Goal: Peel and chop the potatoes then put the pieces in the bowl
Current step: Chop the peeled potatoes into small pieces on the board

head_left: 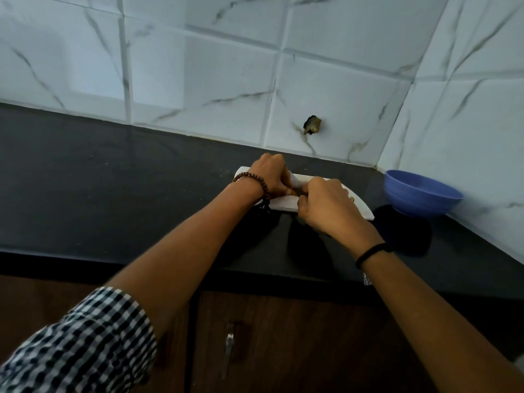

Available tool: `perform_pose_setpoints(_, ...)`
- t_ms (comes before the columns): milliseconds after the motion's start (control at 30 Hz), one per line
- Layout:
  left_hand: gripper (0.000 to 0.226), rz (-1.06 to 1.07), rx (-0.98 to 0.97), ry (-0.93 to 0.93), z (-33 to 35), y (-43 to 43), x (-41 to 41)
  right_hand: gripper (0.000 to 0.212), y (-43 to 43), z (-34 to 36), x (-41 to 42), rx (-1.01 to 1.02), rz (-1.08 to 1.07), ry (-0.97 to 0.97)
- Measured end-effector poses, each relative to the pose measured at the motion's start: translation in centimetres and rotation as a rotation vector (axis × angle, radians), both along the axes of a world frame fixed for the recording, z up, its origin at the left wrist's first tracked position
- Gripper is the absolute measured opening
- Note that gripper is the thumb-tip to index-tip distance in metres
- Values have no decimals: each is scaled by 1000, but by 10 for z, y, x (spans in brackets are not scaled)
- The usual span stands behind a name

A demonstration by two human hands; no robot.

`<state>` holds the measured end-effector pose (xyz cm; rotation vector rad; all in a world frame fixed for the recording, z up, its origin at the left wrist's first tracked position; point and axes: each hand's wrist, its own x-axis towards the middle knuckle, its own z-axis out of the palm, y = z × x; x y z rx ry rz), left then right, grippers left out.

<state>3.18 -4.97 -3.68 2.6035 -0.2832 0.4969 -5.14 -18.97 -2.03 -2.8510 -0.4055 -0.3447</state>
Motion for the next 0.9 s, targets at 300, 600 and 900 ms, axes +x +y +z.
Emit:
perform_pose_setpoints(300,13,27,10,-15,0,-3,1,24,13,-3,-14,-78,-40,4)
perform_pose_setpoints(600,17,29,-11,5,-6,-2,2,21,-6,4,-27,-139,-19,27)
perform_pose_setpoints(900,15,-35,17,40,-2,-1,-4,26,-41,18,-34,30,-42,32)
